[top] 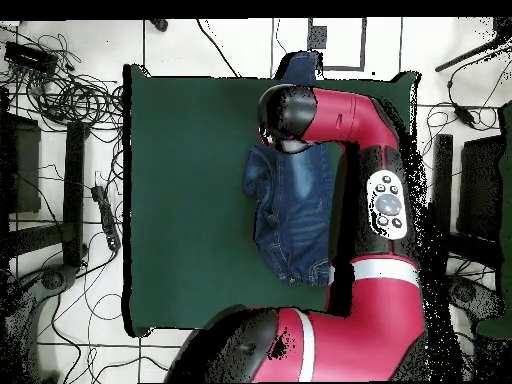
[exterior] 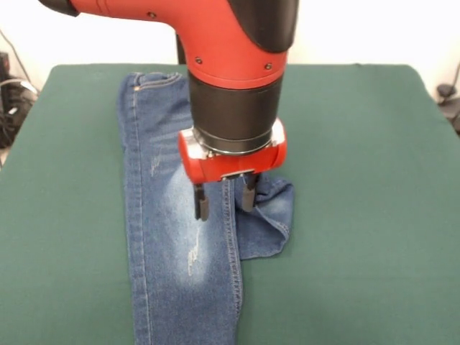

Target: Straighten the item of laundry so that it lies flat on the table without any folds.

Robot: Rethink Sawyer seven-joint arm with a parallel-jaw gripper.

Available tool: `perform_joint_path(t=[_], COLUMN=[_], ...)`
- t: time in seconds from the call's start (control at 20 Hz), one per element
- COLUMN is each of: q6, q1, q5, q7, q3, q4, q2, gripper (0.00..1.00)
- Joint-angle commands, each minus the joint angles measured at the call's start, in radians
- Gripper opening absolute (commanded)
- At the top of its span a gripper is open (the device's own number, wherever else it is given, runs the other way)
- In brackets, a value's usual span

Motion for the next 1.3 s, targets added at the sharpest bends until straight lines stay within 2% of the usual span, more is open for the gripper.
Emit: perform_joint_path(t=[0.05,0.55,0.65,0.9,1.05,1.2,1.3], q6=[0.120,0.121,0.138,0.195,0.243,0.253,0.300], q1=[0.065,0.081,0.087,0.111,0.121,0.119,0.129], q5=[0.063,0.107,0.115,0.124,0.129,0.143,0.150], q7=[0.297,0.302,0.301,0.314,0.327,0.334,0.346], q3=[-0.019,-0.037,-0.036,-0.028,-0.028,-0.038,-0.041], q4=[0.009,-0.060,-0.095,-0.267,-0.340,-0.285,-0.321], q2=[0.008,0.090,0.117,0.236,0.278,0.235,0.240], gripper=[1.00,1.00,1.00,1.00,1.00,1.00,1.00])
